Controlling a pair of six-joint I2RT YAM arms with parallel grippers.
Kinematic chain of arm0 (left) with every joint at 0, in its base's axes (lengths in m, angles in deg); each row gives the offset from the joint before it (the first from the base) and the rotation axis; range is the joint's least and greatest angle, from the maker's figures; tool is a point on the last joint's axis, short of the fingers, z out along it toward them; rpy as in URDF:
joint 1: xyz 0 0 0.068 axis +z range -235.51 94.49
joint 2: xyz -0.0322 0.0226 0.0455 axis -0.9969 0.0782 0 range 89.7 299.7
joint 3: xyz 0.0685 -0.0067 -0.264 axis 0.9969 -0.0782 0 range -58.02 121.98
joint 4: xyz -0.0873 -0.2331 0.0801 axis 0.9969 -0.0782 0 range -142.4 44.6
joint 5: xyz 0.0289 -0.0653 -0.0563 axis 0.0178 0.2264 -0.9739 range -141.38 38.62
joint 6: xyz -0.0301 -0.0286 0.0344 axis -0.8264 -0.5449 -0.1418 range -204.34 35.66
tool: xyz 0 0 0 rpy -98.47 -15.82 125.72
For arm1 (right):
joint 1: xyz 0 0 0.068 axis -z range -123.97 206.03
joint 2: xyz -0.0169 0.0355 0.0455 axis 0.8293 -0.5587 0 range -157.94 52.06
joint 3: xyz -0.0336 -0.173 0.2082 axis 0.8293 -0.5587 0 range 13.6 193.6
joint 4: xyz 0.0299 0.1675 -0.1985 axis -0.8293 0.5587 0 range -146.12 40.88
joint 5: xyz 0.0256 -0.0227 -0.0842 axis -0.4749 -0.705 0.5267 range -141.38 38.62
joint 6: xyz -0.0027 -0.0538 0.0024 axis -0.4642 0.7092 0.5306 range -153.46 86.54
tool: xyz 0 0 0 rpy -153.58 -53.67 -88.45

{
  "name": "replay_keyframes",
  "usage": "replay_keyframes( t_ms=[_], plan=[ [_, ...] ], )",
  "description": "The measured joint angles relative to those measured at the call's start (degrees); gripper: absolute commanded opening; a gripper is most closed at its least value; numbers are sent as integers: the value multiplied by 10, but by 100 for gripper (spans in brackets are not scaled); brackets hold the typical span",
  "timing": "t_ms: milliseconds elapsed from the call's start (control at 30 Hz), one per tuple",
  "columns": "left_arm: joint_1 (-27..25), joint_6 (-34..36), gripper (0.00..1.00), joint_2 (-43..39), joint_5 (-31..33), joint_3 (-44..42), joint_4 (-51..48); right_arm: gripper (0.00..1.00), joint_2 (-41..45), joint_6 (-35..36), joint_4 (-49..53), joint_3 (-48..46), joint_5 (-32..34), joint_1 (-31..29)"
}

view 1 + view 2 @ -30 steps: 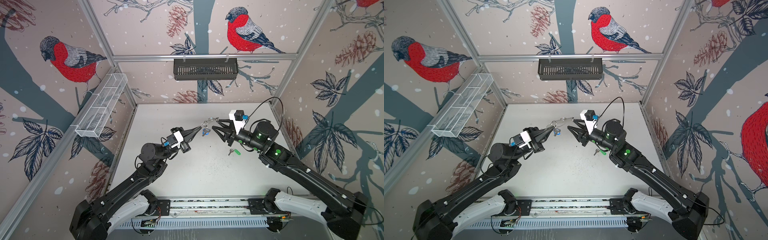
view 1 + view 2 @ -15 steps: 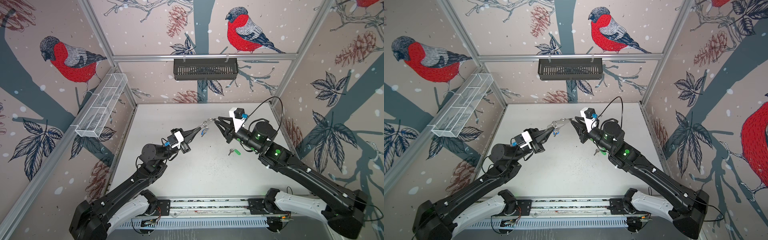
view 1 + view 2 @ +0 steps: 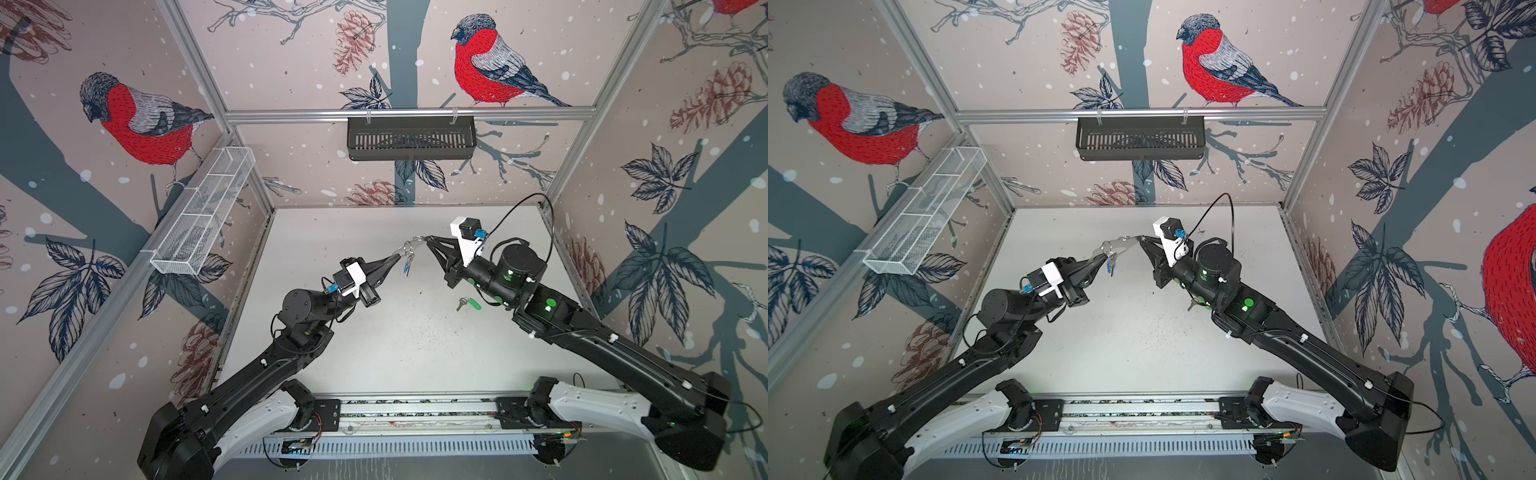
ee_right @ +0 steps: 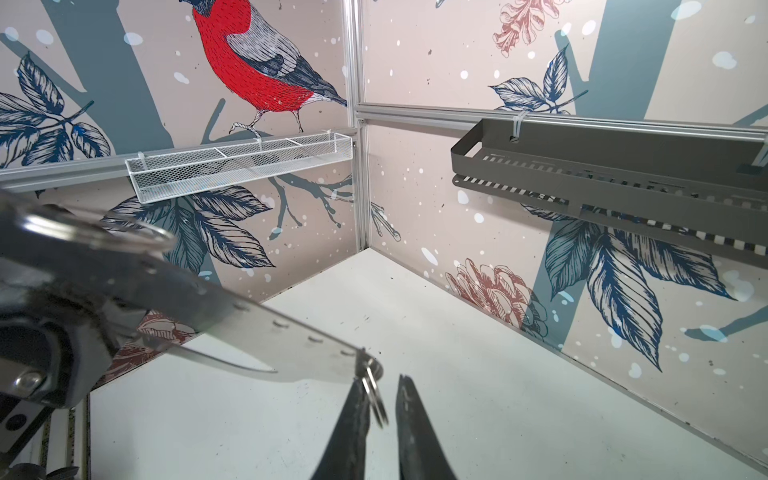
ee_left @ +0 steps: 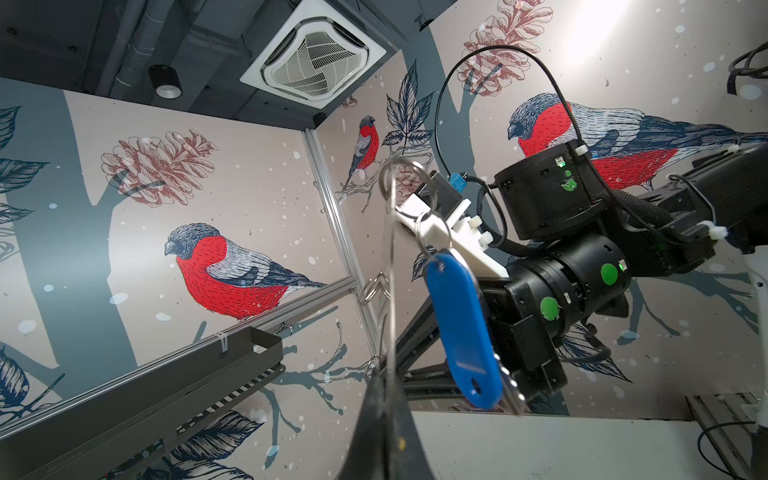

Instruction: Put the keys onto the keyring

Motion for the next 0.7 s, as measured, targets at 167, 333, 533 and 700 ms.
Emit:
replay_keyframes(
  t_ms=[167,333,533,700],
  plan=[
    [0,0,0,-3,1,-2,0,8,-7,15,4,6,48,-24],
    [0,0,0,-5,5,-5,-2,3,-14,29,3,8,96,-44],
    [0,0,0,-7,12,-9,-3,2,-16,42,3,8,118,-52],
    [0,-7,0,-7,14,-11,-2,0,-4,44,5,2,124,-52]
  ],
)
